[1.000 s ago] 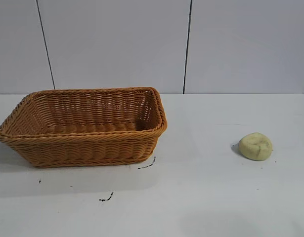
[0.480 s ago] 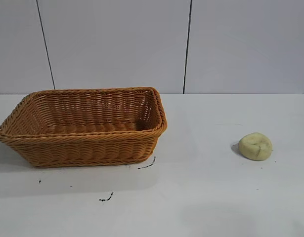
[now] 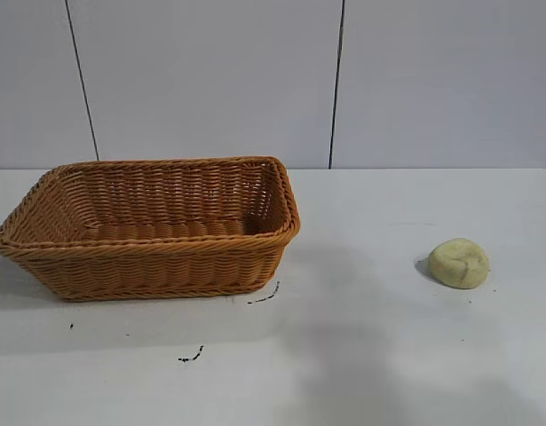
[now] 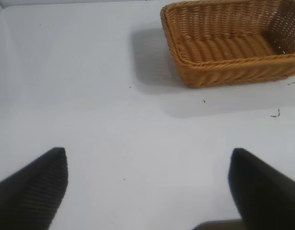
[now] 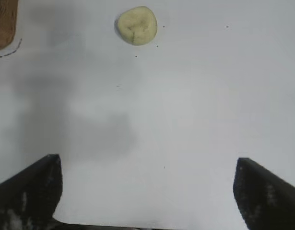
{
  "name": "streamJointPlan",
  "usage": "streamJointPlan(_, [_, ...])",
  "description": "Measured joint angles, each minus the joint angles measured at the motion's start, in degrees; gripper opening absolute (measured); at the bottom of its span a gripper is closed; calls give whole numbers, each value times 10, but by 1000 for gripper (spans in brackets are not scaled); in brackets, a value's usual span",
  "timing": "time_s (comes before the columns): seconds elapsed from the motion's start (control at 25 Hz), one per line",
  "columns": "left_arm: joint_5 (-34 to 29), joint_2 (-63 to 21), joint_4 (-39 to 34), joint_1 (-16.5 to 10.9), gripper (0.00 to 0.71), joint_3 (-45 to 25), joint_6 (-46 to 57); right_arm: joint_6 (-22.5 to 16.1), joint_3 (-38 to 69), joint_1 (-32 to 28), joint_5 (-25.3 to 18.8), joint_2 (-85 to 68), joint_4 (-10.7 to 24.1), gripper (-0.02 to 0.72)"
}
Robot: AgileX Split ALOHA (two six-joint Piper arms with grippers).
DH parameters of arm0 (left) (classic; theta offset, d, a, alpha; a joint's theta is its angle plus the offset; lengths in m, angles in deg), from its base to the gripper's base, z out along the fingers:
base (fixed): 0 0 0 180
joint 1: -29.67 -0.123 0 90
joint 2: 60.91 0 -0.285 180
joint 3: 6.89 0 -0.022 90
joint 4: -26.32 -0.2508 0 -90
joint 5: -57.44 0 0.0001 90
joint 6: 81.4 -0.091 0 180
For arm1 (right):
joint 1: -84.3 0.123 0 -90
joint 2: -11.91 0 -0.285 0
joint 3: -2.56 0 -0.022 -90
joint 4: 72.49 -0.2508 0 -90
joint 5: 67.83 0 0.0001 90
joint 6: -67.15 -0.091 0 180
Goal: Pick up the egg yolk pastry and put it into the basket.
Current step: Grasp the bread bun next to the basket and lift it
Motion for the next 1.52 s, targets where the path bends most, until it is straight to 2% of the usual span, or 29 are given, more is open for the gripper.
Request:
streamJointPlan(0.24, [0,0,0,0,693,0,0,23,-99,0,13,177,1,696])
streamJointPlan(0.52, [0,0,0,0,693,0,0,42,-180,15,34,305,-3,696])
streamJointPlan(1.0, [0,0,0,0,693,0,0,42,-187,30,144,441,-3,696])
streamJointPlan(1.24, [0,0,0,0,693,0,0,42,-187,30,158,453,-3,687])
streamJointPlan(1.4, [0,0,0,0,693,0,0,42,-187,30,158,453,-3,529])
streamJointPlan(1.52, [0,0,0,0,693,0,0,42,-187,30,158,453,-3,322])
